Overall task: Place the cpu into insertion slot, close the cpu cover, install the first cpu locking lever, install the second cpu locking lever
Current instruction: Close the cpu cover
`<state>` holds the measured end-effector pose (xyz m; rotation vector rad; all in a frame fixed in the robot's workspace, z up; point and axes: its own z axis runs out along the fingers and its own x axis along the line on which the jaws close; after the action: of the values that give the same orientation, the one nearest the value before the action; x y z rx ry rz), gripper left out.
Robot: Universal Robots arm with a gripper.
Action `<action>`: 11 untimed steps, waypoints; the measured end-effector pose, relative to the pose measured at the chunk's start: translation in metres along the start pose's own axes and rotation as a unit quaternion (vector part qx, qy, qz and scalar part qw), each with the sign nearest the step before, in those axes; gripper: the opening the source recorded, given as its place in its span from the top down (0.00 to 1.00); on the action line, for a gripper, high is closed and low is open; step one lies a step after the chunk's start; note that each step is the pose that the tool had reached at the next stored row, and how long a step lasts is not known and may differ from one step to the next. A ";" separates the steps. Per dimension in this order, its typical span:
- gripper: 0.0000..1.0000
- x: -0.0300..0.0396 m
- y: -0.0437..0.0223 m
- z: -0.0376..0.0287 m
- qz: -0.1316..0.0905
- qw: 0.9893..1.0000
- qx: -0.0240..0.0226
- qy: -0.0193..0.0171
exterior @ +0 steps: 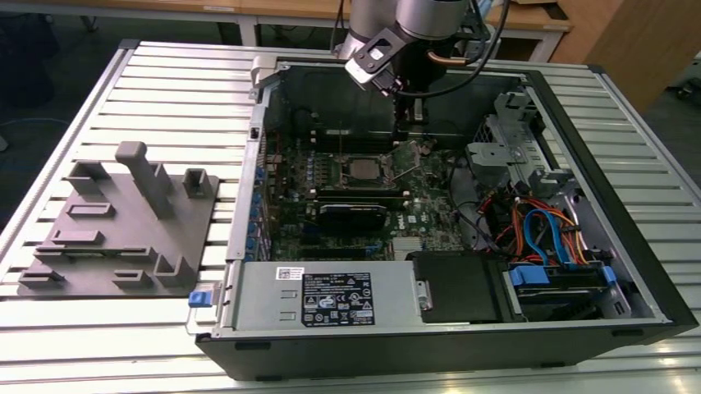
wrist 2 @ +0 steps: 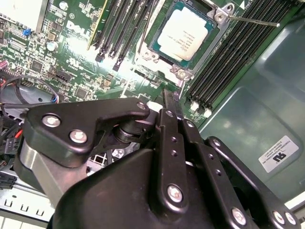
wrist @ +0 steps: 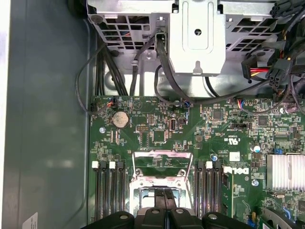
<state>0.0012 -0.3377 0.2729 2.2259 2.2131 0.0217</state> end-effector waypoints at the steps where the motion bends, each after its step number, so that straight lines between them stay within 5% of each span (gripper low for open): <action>1: 0.90 0.0000 0.0003 0.0000 0.000 1.000 0.000 0.000; 11: 0.90 0.0000 0.0036 0.0000 0.000 1.000 0.000 0.000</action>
<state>0.0048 -0.3377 0.2729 2.2259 2.2131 0.0216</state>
